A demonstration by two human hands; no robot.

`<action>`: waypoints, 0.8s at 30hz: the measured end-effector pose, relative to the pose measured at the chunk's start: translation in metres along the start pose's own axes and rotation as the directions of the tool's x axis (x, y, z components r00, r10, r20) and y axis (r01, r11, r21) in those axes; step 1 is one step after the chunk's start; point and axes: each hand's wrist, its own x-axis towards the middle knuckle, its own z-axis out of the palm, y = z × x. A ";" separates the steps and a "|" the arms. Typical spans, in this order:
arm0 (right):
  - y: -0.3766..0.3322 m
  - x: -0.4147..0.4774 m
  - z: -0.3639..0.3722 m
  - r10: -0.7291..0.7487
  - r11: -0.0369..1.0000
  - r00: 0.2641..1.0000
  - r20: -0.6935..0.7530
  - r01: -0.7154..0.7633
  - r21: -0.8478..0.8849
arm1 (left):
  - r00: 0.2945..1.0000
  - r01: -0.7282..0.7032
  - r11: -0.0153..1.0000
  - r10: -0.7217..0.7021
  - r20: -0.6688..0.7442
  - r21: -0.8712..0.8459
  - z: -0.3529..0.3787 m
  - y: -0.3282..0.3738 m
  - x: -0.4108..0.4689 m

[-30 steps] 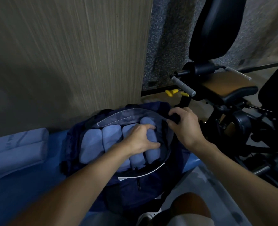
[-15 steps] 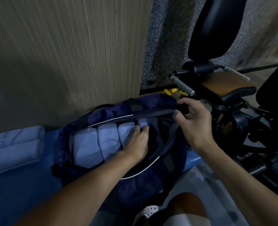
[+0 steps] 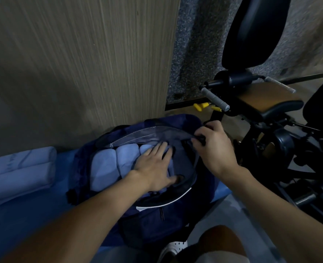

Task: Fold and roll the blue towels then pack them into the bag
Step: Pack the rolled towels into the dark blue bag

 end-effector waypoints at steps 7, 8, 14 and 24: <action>-0.003 0.005 0.001 -0.016 0.997 0.999 -0.048 0.012 -0.079 | 0.995 0.058 0.998 -0.059 0.078 0.026 -0.006 -0.002 -0.001; 0.000 0.003 0.003 -0.001 0.997 1.000 -0.015 -0.001 -0.077 | 0.997 0.054 0.998 -0.055 0.058 0.034 -0.005 -0.002 -0.003; -0.007 -0.009 -0.004 0.025 1.000 0.998 -0.066 -0.024 0.002 | 1.000 0.013 0.999 -0.012 -0.011 0.047 -0.009 -0.009 -0.022; -0.072 -0.031 -0.002 -0.023 0.990 0.972 -0.235 0.055 0.128 | 0.817 -0.133 0.989 0.070 -0.573 -0.069 -0.054 -0.053 -0.092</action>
